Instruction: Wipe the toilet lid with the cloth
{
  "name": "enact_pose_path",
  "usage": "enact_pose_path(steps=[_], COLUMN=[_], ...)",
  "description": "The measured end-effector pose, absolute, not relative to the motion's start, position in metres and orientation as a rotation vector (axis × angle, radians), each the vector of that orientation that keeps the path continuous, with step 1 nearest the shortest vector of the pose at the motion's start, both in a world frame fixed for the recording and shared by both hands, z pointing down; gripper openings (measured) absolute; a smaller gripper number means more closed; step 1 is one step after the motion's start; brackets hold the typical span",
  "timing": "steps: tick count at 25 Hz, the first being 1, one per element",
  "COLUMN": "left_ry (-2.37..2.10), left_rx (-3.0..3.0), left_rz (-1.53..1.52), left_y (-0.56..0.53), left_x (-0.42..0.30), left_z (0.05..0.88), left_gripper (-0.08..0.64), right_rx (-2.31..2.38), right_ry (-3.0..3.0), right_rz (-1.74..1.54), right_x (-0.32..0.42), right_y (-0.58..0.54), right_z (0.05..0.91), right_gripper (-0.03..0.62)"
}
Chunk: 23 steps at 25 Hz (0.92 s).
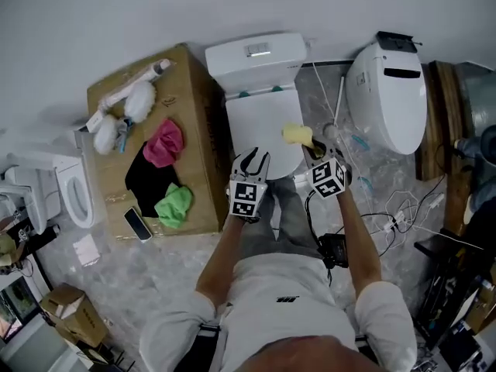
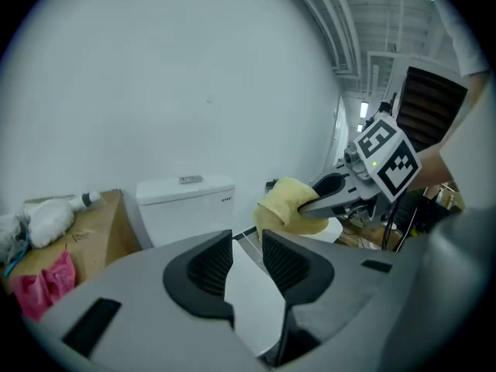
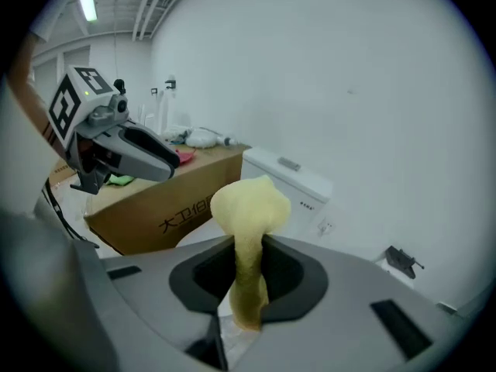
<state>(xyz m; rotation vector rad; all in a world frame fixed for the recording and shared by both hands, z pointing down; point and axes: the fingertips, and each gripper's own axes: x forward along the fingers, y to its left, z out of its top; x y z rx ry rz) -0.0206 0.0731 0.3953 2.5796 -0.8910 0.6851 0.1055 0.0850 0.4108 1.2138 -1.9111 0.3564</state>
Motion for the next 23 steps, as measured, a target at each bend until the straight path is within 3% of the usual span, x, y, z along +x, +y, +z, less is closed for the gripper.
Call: enact_pose_path(steps=[11, 23], left_ry=[-0.907, -0.908], left_rx=[2.683, 2.765], left_rz=[0.492, 0.428], left_y=[0.081, 0.105], left_x=[-0.033, -0.038], left_z=[0.286, 0.234], left_gripper=[0.137, 0.137], right_rx=[1.384, 1.498], right_ry=[-1.990, -2.077], right_rz=[0.214, 0.181], right_x=[0.066, 0.046], right_y=[0.107, 0.131], right_z=[0.259, 0.198], right_gripper=[0.087, 0.087])
